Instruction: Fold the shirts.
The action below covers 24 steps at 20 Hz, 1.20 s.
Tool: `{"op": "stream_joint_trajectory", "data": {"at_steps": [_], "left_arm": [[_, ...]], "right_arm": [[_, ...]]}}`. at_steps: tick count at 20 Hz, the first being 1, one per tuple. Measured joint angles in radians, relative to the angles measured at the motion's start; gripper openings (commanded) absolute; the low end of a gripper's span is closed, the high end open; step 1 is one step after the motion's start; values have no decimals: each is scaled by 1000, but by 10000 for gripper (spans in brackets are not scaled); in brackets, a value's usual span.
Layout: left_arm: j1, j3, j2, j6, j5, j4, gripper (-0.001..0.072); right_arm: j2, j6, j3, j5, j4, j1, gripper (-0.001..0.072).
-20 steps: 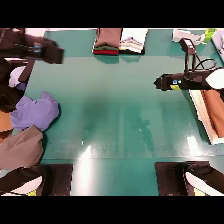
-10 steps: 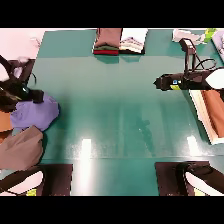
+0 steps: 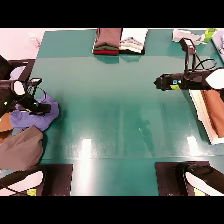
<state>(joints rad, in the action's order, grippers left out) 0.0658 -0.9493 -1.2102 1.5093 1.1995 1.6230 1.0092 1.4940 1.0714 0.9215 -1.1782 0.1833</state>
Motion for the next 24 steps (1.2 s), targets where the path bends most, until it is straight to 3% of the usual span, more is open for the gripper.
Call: {"op": "stream_joint_trajectory", "data": {"at_steps": [7,14,19,24], "left_arm": [[-86,-246,130,-50,67,2,26],[-472,-658,251,-205,132,-2,25],[-707,-754,208,-298,92,-2,26],[-822,-773,34,-357,20,-28,28]], "right_arm": [[0,0,161,31,6,0,19],[0,-1,425,52,0,0,19],[0,-1,519,54,-2,0,19],[0,0,543,53,-2,-23,18]]}}
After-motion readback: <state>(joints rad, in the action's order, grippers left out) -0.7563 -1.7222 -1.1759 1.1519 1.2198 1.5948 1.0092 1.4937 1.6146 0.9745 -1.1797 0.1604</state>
